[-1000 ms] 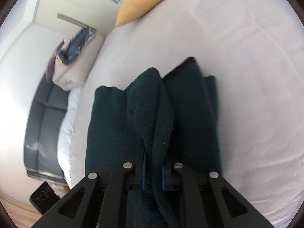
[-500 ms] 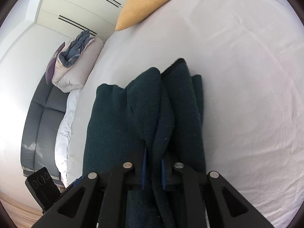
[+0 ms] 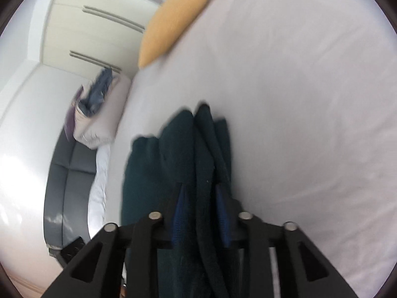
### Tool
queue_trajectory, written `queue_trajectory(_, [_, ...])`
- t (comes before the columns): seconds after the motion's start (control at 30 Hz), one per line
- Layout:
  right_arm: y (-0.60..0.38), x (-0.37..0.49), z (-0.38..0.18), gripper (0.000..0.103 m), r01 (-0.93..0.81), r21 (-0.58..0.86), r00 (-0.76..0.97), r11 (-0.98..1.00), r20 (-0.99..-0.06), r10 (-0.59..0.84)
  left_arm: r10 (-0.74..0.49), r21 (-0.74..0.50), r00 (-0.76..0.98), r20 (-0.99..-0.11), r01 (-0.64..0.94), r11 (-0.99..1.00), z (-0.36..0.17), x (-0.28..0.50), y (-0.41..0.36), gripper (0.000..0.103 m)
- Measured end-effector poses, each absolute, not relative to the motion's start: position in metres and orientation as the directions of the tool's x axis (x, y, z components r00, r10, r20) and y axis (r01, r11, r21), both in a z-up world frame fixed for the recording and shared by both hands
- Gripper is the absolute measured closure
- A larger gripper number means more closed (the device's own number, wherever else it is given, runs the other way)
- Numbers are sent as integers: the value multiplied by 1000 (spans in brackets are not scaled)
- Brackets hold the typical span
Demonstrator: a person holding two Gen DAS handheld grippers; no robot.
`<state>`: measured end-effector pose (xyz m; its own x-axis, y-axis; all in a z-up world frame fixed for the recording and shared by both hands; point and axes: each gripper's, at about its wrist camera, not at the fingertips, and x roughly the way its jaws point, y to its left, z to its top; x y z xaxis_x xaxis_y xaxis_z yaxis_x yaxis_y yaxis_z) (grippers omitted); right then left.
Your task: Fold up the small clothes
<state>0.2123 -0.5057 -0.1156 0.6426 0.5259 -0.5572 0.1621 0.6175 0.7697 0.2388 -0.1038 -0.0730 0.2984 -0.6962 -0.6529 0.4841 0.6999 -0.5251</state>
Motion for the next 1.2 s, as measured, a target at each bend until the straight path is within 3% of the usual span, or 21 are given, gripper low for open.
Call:
queue_trajectory(0.1, [-500, 207, -92, 72, 68, 799, 648, 597, -491, 583, -704, -554, 302, -643, 451, 700, -77, 246, -101, 4])
queue_trajectory(0.2, [-479, 217, -90, 72, 29, 779, 565, 626, -530, 633, -705, -556, 299, -643, 452, 698, -78, 247, -104, 4])
queue_trajectory(0.5, [-476, 225, -122, 76, 149, 769, 517, 622, -597, 614, -702, -554, 289, -650, 453, 699, -80, 249, -111, 4])
queue_trajectory(0.73, [-471, 221, -129, 74, 168, 752, 469, 637, -629, 619, -705, -552, 286, -649, 460, 695, -80, 247, -115, 4])
queue_trajectory(0.97, [-464, 238, -145, 74, 159, 794, 441, 587, -589, 677, -695, -543, 286, -660, 457, 704, -80, 251, -119, 4])
queue_trajectory(1.03, [-461, 244, -145, 90, 156, 781, 443, 605, -603, 664, -689, -536, 285, -667, 460, 708, -79, 251, -122, 4])
queue_trajectory(1.2, [-462, 237, -122, 93, 105, 736, 529, 669, -611, 589, -686, -527, 286, -669, 468, 709, -78, 251, -125, 4])
